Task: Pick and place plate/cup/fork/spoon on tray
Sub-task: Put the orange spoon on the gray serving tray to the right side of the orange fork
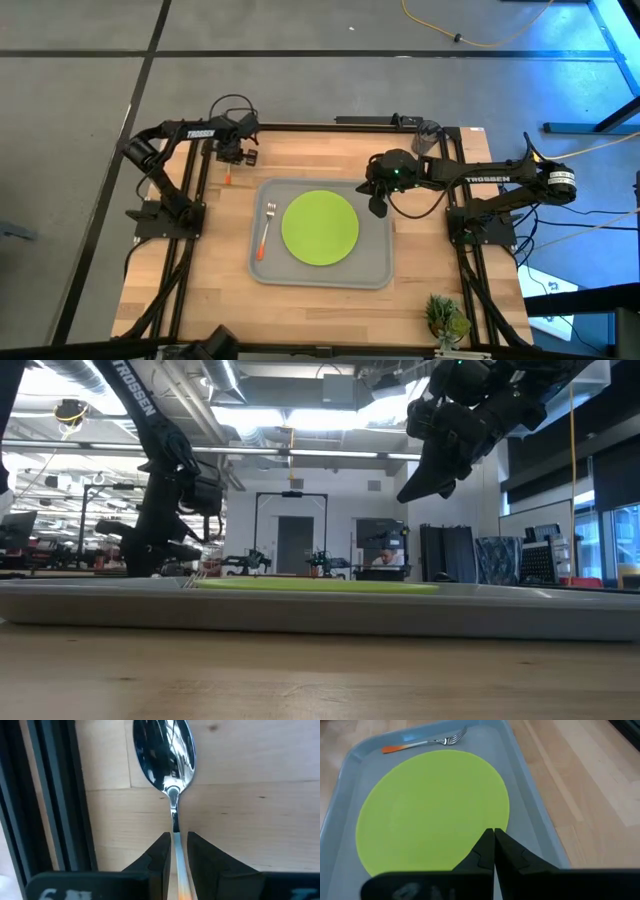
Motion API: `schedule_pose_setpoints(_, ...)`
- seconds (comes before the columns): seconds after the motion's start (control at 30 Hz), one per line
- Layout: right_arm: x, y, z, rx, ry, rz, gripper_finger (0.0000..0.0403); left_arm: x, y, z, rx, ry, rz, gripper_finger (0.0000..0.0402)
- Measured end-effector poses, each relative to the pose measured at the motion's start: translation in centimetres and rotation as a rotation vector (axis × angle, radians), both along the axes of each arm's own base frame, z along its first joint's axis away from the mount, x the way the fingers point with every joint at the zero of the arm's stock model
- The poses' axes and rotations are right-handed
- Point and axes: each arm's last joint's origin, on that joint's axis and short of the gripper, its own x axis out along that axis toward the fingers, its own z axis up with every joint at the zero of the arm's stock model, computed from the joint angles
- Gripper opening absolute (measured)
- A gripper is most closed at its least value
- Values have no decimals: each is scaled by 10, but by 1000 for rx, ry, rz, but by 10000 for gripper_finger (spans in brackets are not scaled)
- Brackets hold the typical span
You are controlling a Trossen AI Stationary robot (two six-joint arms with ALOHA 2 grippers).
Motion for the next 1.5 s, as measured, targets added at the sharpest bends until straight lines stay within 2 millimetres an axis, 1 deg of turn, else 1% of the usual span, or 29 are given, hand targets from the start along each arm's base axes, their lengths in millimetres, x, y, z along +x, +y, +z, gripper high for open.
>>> schedule_pose_setpoints(0.23,0,0,0,2,0,-2,6,8,-4,-7,-7,48,-44,52)
schedule_pose_setpoints(0.3,0,0,0,2,0,-2,6,9,-4,-8,-15,51,-60,43)
schedule_pose_setpoints(0.43,0,0,0,1,0,-2,6,9,-5,-8,-23,44,-61,11)
schedule_pose_setpoints(0.63,0,0,0,1,0,-2,6,9,-4,-6,-35,39,-61,3)
schedule_pose_setpoints(0.73,0,0,0,1,0,-2,6,10,-3,-2,-37,36,-63,1)
schedule_pose_setpoints(0.87,0,0,0,1,0,-2,6,13,0,9,-41,14,-73,1)
schedule_pose_setpoints(1.0,0,0,0,1,0,-2,6,14,1,18,-69,27,-83,1)
schedule_pose_setpoints(1.17,0,0,0,1,0,-2,6,16,2,23,-86,16,-85,1)
schedule_pose_setpoints(1.33,0,0,0,-1,1,0,6,19,-3,29,-123,42,-108,1)
schedule_pose_setpoints(1.5,0,0,0,-1,1,0,6,29,-9,40,-165,48,-171,0)
